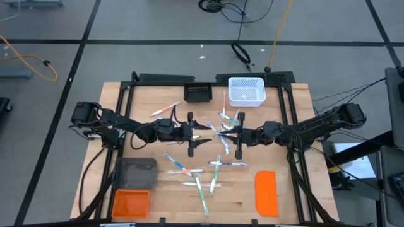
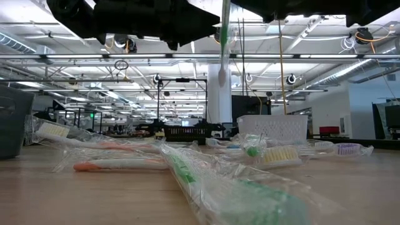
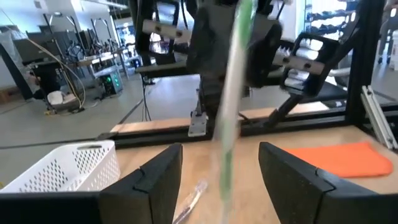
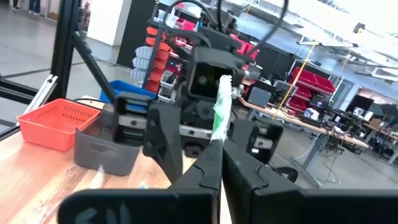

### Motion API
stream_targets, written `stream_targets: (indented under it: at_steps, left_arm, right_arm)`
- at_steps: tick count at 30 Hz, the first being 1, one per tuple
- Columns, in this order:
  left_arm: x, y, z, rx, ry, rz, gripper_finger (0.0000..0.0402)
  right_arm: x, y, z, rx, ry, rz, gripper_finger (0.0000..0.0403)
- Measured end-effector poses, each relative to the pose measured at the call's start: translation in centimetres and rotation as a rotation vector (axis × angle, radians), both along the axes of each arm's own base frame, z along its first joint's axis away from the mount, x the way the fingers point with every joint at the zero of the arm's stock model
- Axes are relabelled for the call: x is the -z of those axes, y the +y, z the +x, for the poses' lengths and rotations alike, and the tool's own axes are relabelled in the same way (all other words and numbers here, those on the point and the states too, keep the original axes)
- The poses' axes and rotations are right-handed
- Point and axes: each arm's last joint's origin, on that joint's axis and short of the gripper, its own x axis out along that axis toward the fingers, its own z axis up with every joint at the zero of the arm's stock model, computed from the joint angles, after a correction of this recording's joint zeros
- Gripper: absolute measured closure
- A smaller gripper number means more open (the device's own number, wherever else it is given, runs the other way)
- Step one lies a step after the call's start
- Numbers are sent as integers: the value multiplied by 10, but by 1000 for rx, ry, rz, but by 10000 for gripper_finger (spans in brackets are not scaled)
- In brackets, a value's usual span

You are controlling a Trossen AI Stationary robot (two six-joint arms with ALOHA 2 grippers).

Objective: Pick & Place Toothbrushes
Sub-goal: Put the green toothbrush into the black bin

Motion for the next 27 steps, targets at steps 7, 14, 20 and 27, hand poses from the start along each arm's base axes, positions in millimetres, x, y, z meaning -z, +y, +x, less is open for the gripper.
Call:
stream_targets:
  at_steps: [7, 14, 20, 27]
  left_arm:
    - [-2, 0, 0, -1, -16, -1, 185]
    - [-1, 0, 2, -6, -34, -3, 185]
    - [12, -1, 33, -21, 15, 13, 185]
    - [7, -2, 48, -18, 43, 52, 185]
  right_arm:
    - [-1, -1, 0, -23, -15, 11, 403]
    - [-2, -1, 0, -22, -23, 12, 403]
    - [-3, -1, 0, -22, -29, 12, 403]
    - [1, -1, 0, -18, 5, -5, 403]
